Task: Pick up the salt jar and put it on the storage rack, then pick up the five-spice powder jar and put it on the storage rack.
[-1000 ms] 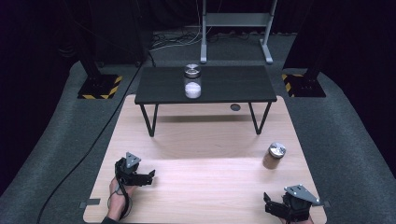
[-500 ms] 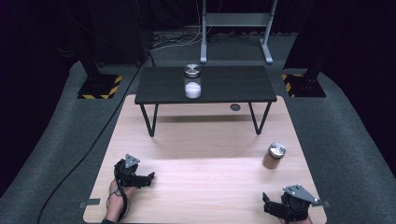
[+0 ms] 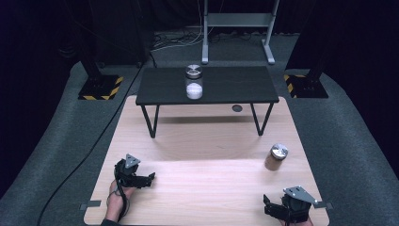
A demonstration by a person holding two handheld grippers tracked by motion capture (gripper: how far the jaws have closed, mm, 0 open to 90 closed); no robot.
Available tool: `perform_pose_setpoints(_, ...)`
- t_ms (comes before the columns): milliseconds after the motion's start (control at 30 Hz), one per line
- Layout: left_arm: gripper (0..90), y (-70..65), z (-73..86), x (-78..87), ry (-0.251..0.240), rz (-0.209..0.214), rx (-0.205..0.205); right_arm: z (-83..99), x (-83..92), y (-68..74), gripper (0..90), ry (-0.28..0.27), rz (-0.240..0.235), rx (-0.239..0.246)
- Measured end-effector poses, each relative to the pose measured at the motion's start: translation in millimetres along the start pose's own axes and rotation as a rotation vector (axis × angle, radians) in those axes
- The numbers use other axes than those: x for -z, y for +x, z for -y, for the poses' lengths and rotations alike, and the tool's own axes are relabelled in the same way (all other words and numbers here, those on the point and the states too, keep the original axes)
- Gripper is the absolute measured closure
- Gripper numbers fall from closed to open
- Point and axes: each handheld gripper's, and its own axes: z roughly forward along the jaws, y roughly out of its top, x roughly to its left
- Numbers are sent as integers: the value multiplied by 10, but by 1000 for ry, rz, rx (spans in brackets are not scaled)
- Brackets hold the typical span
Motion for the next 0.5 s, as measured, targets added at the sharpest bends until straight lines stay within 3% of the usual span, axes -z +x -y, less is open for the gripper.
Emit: perform_pose_setpoints(500,2,0,-5,-10,-2,-2,4,13,19,4,0,-12,11,0)
